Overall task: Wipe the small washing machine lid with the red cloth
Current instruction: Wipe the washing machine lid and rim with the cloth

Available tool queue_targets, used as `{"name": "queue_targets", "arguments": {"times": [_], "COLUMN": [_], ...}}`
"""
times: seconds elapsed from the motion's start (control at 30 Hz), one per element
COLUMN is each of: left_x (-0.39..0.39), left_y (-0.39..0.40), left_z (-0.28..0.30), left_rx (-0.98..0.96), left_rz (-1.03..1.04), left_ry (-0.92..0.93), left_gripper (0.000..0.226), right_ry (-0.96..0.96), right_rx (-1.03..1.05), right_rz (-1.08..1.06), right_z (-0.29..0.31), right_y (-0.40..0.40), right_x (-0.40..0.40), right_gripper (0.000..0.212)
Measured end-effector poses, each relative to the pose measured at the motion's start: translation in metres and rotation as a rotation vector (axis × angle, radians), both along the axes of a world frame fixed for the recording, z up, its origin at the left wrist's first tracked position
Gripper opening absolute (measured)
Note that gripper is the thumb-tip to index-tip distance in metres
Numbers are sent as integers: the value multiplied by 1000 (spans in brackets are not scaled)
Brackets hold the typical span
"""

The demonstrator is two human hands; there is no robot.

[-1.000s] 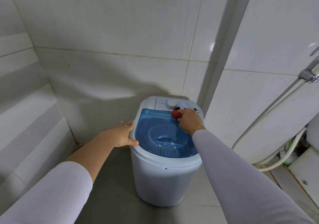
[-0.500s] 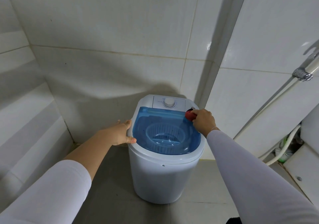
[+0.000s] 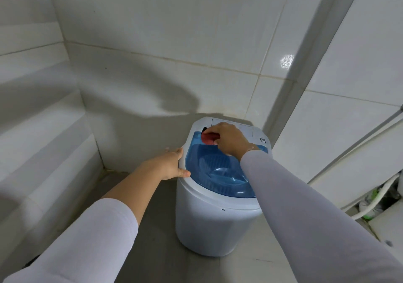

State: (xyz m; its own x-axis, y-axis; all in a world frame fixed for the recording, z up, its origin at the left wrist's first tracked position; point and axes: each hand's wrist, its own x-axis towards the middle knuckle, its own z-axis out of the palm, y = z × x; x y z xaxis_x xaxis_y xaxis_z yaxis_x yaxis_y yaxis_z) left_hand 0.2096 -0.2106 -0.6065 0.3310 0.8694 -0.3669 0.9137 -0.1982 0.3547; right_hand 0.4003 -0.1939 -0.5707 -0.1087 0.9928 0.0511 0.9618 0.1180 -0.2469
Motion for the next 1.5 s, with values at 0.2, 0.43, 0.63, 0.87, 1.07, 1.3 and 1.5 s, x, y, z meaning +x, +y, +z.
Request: {"name": "queue_targets", "arguments": {"times": [0.2,0.43,0.63,0.87,1.07,1.3,1.5], "left_x": [-2,-5,-2,-1,2,2,5], "left_y": [-1,-1,-6,-4,-9,-10,-13], "left_z": [-1,-2,3,-2,2,-2,0], "left_rx": [-13,-21,-2,7,4,16,43], "left_rz": [11,9,1,7,26,47,57], "left_ry": [-49,-74,-48,-39,-34,-52,-13], "left_gripper": [87,87,85,85,84,83,81], "right_ry": [-172,-154,-170,-178,-152,-57,-34], "right_rx": [-78,-141,-92,-120,-126,-135,-149], "right_rz": [124,102,54,44,19,-57,-140], "right_z": [-9,-11,-18,-12,-10,-8,-8], "right_y": [13,8,5,-2,-12,-26,-45], "right_x": [-34,-43,-40,-22,1,30,66], "right_gripper": [50,43,39,37,35,33,30]}}
